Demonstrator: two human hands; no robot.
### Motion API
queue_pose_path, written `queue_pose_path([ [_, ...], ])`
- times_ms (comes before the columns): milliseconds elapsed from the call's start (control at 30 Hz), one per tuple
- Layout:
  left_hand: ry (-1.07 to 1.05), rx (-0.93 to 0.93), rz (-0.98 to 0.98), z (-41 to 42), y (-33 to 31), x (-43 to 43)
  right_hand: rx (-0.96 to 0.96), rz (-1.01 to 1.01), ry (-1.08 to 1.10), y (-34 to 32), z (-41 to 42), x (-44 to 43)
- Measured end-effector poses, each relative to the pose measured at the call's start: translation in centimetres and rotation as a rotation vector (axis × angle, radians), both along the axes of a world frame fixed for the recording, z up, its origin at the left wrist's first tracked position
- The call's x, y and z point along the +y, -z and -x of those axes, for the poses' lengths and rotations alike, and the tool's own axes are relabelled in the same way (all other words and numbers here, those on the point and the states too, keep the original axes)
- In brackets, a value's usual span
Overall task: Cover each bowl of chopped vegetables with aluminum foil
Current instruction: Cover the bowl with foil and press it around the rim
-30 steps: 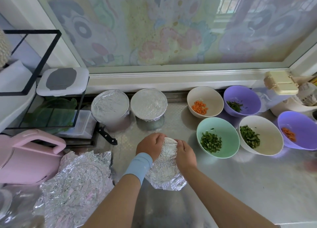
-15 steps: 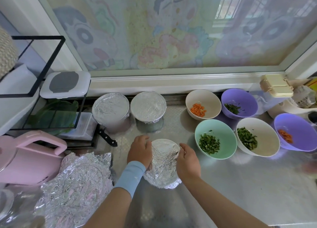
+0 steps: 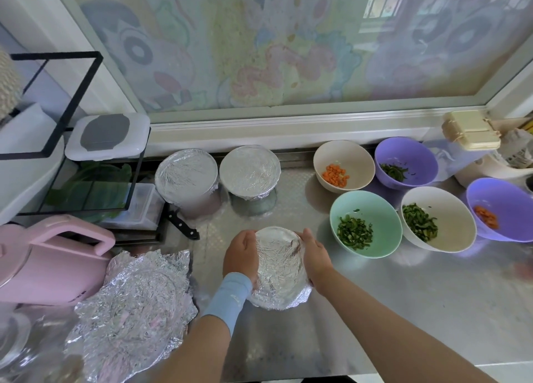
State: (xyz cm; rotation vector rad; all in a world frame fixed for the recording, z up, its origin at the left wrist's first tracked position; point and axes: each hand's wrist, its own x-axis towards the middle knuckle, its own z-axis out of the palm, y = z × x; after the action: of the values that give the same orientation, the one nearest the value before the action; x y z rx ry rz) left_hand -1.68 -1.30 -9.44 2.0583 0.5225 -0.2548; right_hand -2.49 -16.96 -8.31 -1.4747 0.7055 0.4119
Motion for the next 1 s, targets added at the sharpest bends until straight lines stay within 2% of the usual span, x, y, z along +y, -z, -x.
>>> queue_pose_path([
  [67,0.032,0.021,-0.038,-0.1,-0.2,0.3,-0.037,0.130,-0.144,-0.2,-0.2,-0.3],
  [133,0.119,-0.057,-0.127,-0.6,-0.2,0.7,-0.088,0.430,-0.213,-0.3,0.2,-0.4],
  [200,0.225,-0.178,-0.121,-1.2,-0.4,0.9,-0.203,0.662,-0.128,-0.9,1.8,0.3],
  [233,0.288,-0.211,-0.093,-1.5,-0.5,0.8,-0.246,0.699,-0.082,-1.1,2.7,0.9],
  [333,0.382,-0.166,-0.055,-1.6,-0.7,0.2,-0.194,0.553,-0.062,-0.5,5.1,2.8],
  [400,0.307,-0.140,-0.075,-1.1,-0.7,-0.1,-0.173,0.487,-0.069,-0.1,5.3,3.0],
  [500,0.206,-0.076,-0.155,0.1,-0.7,-0.2,-0.205,0.513,-0.144,0.2,3.5,1.8],
  [600,0.209,-0.003,-0.295,0.1,-0.6,0.3,-0.259,0.506,-0.275,-0.1,1.9,0.2],
  [667,0.242,-0.084,-0.270,-0.1,-0.1,0.4,-0.308,0.577,-0.311,-0.1,1.7,-0.3],
  [767,0.401,-0.244,-0.145,0.1,-0.1,-0.5,-0.382,0.721,-0.288,0.3,2.8,-0.2],
  [833,0.454,-0.284,-0.135,0.4,-0.1,-0.9,-0.384,0.698,-0.288,0.6,3.3,0.3],
  [1000,0.354,-0.213,-0.128,0.3,-0.3,-1.3,-0.257,0.563,-0.238,0.3,2.4,0.2],
])
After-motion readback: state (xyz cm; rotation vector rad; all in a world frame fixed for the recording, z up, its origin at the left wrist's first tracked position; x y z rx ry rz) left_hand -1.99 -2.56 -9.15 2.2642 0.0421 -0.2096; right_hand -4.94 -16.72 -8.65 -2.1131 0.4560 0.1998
